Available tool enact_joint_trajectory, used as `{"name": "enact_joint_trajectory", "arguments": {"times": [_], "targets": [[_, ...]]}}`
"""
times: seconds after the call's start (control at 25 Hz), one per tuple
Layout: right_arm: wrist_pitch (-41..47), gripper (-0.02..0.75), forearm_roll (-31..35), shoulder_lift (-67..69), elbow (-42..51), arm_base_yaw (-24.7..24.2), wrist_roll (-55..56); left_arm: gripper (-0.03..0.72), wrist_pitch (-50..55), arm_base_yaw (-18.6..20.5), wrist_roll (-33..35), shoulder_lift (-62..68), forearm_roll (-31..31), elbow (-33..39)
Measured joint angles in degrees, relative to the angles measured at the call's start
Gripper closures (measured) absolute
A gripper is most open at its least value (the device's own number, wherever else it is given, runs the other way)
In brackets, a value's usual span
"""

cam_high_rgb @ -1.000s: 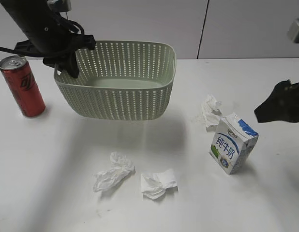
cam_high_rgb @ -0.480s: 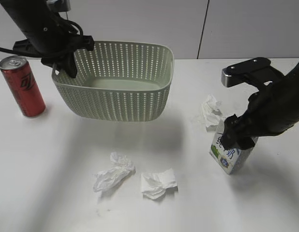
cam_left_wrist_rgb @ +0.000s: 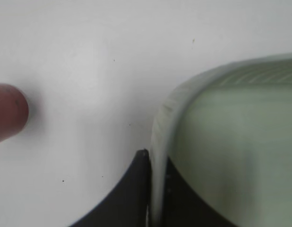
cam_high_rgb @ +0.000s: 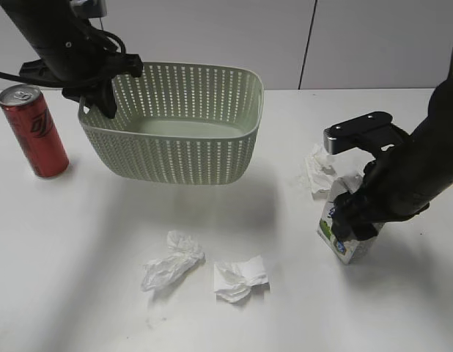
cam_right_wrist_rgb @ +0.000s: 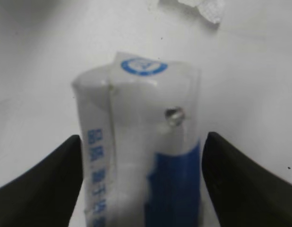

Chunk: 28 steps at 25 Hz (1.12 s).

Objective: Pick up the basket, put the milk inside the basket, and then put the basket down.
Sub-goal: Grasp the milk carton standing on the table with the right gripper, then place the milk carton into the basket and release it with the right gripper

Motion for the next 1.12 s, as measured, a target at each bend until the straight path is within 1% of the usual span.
{"name": "enact_joint_trajectory", "arguments": {"times": [0.32,0.44,0.52,0.8,0.96,1.12], "targets": [[-0.13,0.342,0.0,2.15,0.0,0.0,-0.06,0.688,-0.04,0.0,0.0,0.0,0.0,0.0],[-0.15,0.391,-0.07,2.15,0.0,0.0,-0.36,0.688,-0.04,0.0,0.0,0.0,0.0,0.0],[-0.15,0.406,-0.07,2.15,0.0,0.0,-0.69,0.688,-0.04,0.0,0.0,0.0,0.0,0.0],[1.36,0.414,-0.07,-1.59,-0.24,0.0,-1.0,0.688,-0.04,0.0,0.0,0.0,0.0,0.0],[8.11,0.414,-0.07,-4.57,-4.16,0.0,-1.13,0.688,-0.04,0.0,0.0,0.0,0.0,0.0],[17.31,0.414,0.82,-5.58,-12.79,0.0,-1.13,0.688,-0.04,0.0,0.0,0.0,0.0,0.0]]}}
